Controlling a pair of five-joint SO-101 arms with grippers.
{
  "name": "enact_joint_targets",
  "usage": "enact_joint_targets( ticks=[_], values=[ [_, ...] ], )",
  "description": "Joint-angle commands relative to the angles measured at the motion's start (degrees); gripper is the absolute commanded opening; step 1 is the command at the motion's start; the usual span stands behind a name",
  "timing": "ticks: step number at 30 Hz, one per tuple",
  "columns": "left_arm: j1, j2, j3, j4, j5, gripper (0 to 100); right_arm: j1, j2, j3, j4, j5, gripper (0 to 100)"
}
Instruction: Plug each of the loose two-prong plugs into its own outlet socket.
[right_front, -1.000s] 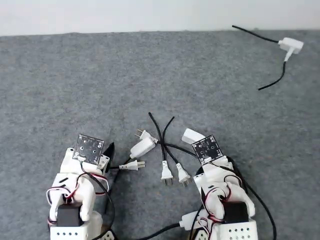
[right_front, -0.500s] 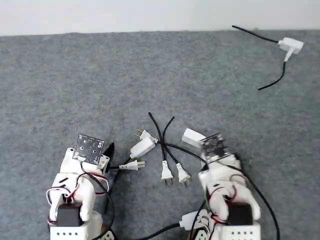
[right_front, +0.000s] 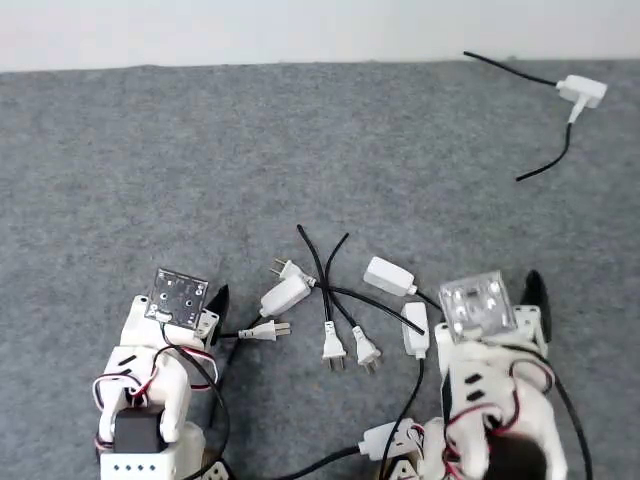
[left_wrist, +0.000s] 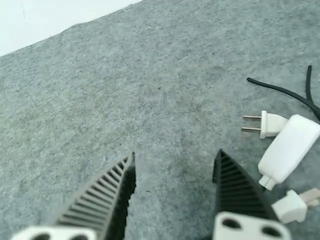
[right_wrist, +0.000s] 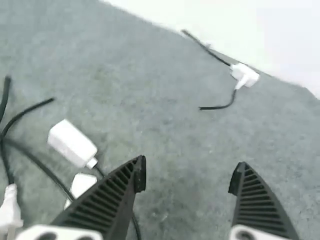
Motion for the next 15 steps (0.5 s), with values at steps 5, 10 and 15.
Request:
enact_joint_targets(
  ticks=[5, 10, 15],
  values=[
    [0.1, -0.4, -0.8, -0.2, 0.4, 25, -0.9, 30.8, -17.7, -0.2, -1.1, 27.8],
    [0.2, -0.4, -0.8, -0.2, 0.4, 25, -6.3, 49.6, -21.5, 2.2, -2.1, 27.8],
    [0.2, -0.4, -0.8, -0.3, 0.4, 25, -18.4, 63.8, -17.6, 2.3, 2.7, 27.8]
  ],
)
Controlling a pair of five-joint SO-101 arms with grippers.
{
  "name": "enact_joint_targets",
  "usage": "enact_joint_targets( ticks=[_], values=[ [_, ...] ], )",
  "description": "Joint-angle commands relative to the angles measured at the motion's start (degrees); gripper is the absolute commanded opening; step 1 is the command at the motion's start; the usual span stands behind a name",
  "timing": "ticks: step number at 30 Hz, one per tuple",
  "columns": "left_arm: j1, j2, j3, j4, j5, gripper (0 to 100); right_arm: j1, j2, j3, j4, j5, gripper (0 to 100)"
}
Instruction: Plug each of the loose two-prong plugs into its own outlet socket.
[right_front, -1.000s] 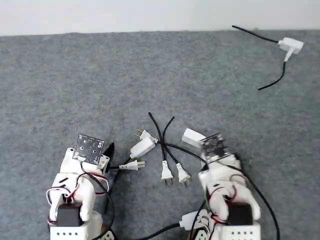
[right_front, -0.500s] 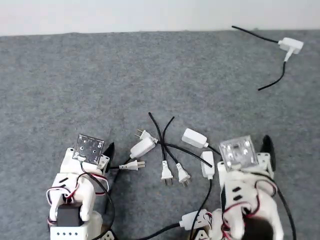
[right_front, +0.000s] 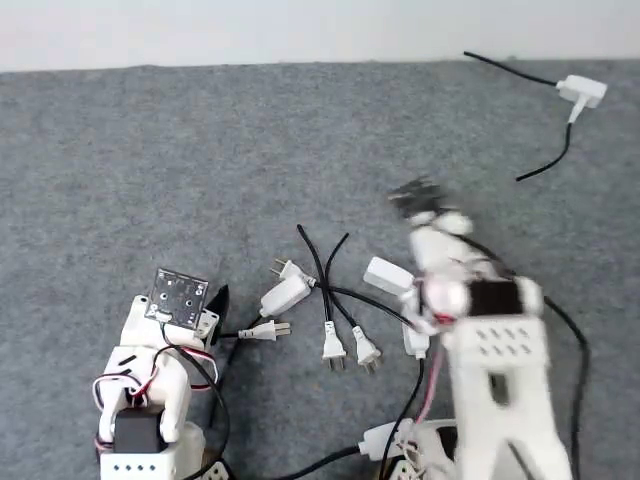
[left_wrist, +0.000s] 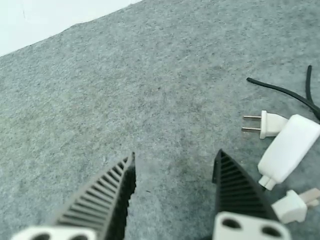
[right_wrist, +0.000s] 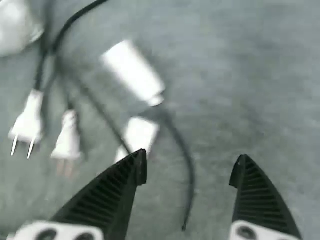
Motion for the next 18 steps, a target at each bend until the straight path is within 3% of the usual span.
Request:
enact_joint_targets(
  ticks=[1, 11, 18],
  values=[
    [0.2, -0.4, -0.8, -0.3, 0.4, 25, -8.6, 9.0, 0.6, 0.3, 3.5, 27.8],
    [0.2, -0.4, -0.8, -0.4, 0.4, 25, -25.0, 21.2, -0.4, -2.0, 4.1, 27.8],
    [0.2, -0.4, -0.8, -0.4, 0.4, 25, -26.9, 25.5, 0.1, -9.1, 0.1, 27.8]
  ],
)
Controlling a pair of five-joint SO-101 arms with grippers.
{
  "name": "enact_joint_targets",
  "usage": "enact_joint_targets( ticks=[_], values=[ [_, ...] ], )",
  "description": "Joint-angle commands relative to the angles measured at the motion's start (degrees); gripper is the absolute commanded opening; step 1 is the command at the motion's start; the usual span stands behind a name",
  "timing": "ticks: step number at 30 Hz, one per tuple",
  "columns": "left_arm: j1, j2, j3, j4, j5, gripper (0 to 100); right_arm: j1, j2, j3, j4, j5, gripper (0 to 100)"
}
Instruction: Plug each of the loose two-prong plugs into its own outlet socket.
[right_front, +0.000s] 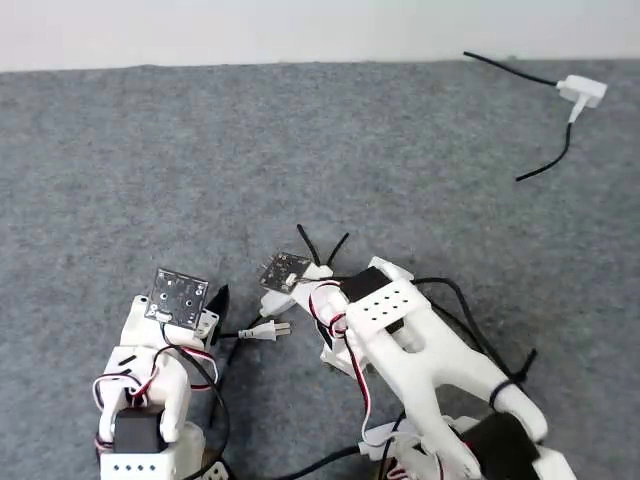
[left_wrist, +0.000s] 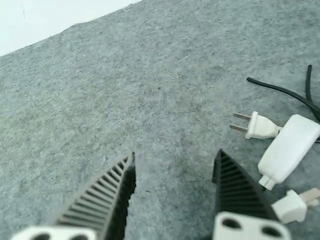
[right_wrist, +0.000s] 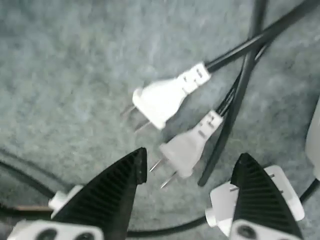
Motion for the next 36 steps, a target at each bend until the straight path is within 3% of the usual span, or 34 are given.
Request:
enact_joint_targets(
  ticks=[1, 8, 21, 28, 36],
  values=[
    [0.2, -0.4, -0.8, -0.4, 0.4, 25, -0.6, 1.6, -1.1, -3.6, -1.6, 27.8],
    [0.2, -0.4, -0.8, -0.4, 0.4, 25, -0.6, 9.8, -1.3, -8.4, -1.8, 27.4],
    [0.2, -0.4, -0.8, -0.4, 0.4, 25, -1.2, 13.6, -1.5, -8.7, -1.7, 0.2],
    [0.2, -0.4, -0.8, -0.4, 0.4, 25, -0.9, 13.5, -1.5, -8.4, -1.7, 3.5],
    [0.2, -0.4, -0.8, -0.4, 0.4, 25, -1.0, 12.7, -6.7, 0.9, -1.4, 3.7]
  ],
)
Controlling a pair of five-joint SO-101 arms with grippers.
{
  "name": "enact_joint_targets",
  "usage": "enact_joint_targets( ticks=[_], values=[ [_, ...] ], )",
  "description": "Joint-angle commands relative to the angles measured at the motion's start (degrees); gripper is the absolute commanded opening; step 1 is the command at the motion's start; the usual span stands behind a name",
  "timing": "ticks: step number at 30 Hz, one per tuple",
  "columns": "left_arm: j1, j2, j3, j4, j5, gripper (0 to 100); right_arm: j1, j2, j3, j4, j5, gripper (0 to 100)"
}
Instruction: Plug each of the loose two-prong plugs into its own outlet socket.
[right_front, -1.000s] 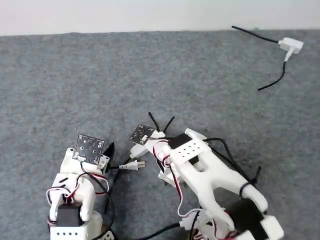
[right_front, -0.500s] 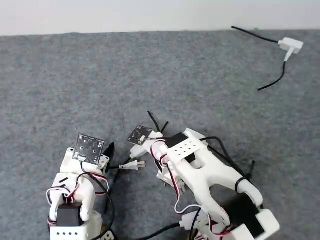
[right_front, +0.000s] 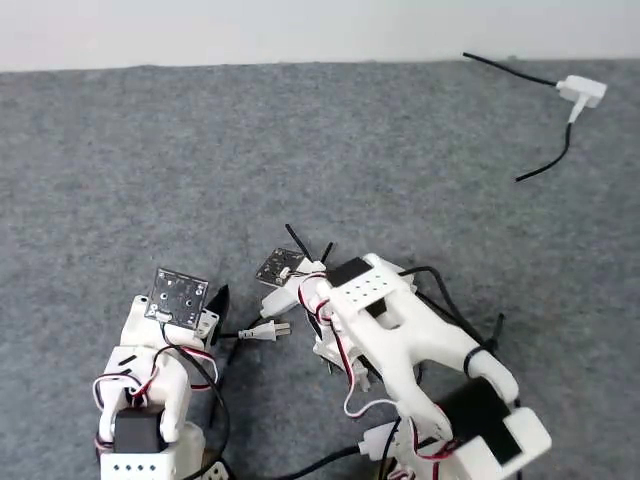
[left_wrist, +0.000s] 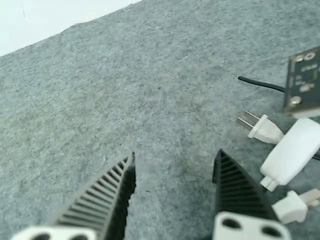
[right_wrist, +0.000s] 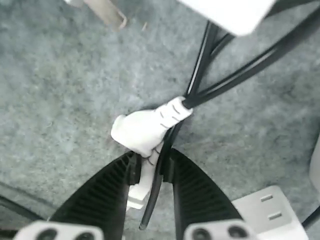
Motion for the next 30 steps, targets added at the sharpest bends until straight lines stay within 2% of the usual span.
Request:
enact_joint_targets(
  ticks=[1, 12, 25, 30],
  values=[
    [0.2, -0.4, -0.8, -0.4, 0.4, 25, -0.7, -1.1, -1.4, 2.9, -0.1, 3.7],
    [0.2, -0.4, -0.8, -0.4, 0.4, 25, -5.5, -12.4, 2.4, 8.3, -0.4, 3.9],
    [0.2, -0.4, -0.8, -0.5, 0.4, 25, 3.0, -13.4, 5.5, 5.8, 6.2, 3.9],
    [0.2, -0.4, -0.8, -0.5, 0.4, 25, 4.8, -13.4, 5.7, 4.8, 7.2, 13.6]
  ],
)
